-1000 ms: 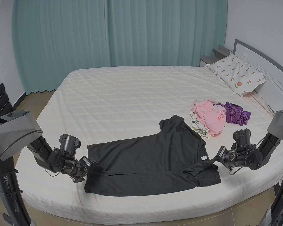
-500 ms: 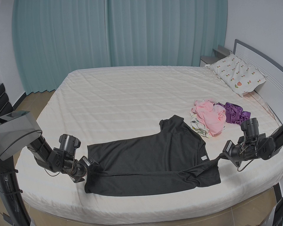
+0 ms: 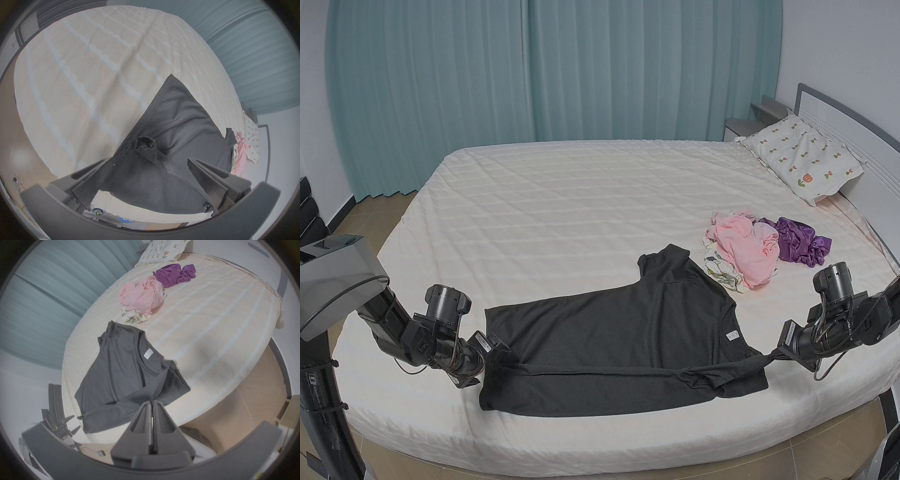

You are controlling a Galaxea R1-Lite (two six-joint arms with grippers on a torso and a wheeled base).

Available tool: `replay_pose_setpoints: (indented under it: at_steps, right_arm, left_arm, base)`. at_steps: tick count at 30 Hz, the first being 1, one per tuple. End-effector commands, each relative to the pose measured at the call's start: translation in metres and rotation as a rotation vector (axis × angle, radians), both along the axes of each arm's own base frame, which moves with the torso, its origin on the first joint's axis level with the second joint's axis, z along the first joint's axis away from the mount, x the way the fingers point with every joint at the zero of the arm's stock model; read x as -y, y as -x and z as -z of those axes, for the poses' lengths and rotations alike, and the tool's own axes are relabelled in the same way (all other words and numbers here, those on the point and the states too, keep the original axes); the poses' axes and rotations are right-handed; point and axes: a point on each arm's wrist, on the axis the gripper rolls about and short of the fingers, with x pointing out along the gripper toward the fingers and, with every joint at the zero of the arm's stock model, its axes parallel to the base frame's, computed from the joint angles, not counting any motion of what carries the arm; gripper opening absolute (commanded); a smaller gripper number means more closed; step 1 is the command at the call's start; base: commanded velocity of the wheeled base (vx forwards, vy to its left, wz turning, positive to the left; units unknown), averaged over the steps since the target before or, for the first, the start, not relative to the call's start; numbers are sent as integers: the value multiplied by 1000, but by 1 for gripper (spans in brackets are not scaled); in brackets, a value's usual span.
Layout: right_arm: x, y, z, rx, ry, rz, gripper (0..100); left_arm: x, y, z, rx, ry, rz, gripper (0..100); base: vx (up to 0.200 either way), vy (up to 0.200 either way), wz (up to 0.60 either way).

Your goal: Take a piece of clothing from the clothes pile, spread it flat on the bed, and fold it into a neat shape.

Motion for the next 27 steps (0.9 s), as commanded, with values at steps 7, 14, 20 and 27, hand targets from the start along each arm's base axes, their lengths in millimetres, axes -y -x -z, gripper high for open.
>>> replay_pose_setpoints:
  at_steps: [7, 14, 20, 27]
  right_arm:
    - [3, 6, 29, -116, 52, -41, 100]
    - [8, -10, 44, -103, 45, -17, 100]
    - [14, -36, 70, -18, 26, 17, 100]
    - [17, -59, 91, 23, 3, 20, 100]
  left_arm:
    - [0, 0, 0, 0, 0, -1, 100]
    - [0, 0, 0, 0, 1, 0, 100]
    - [0, 0, 0, -1, 0, -1, 100]
    - [0, 0, 0, -1, 0, -1, 100]
  base:
    - [0, 0, 0]
    - [0, 0, 0]
    - [0, 0, 0]
    - [0, 0, 0]
